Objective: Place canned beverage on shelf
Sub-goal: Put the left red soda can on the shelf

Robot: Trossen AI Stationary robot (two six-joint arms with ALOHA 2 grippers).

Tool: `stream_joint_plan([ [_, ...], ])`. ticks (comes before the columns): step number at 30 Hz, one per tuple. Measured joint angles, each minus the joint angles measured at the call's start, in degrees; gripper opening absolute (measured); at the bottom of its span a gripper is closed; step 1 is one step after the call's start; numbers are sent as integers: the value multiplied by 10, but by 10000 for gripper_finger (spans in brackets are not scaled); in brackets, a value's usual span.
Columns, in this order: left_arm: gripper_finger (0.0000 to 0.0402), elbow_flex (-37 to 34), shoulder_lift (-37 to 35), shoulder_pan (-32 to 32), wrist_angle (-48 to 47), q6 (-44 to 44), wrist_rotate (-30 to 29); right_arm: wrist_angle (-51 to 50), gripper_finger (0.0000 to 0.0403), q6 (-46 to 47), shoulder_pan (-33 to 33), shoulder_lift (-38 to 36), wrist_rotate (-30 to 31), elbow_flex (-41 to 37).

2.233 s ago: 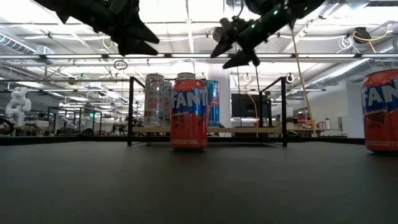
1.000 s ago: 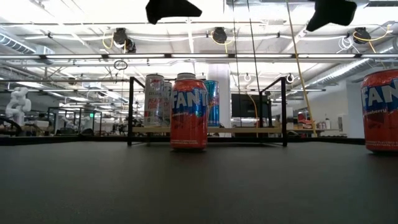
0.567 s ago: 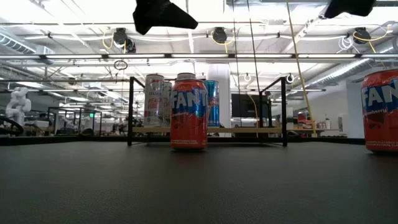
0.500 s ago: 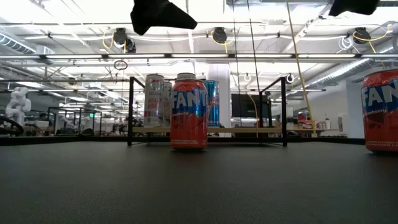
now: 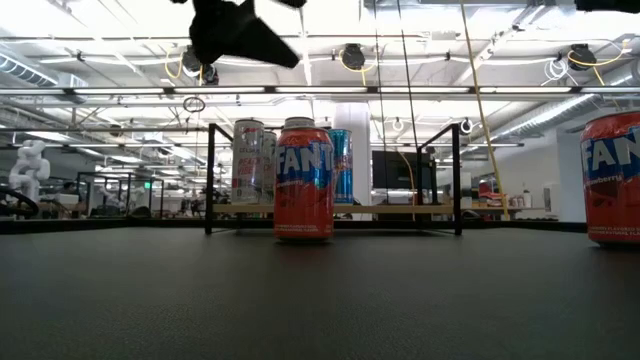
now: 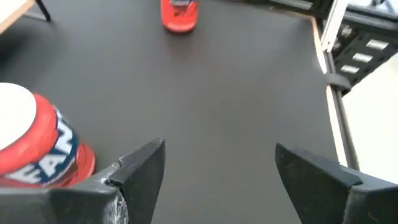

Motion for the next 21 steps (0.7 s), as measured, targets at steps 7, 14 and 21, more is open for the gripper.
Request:
stream_joint_plan([
  [7, 316, 0, 0, 0, -17, -15, -2, 33, 255, -55, 1, 12, 76, 0],
  [14, 350, 0, 0, 0, -15, -16, 12, 50, 255, -75, 1, 30, 75, 0],
  [21, 359, 0, -5, 0, -17, -54, 31, 50, 266, -82, -3, 49, 76, 0],
])
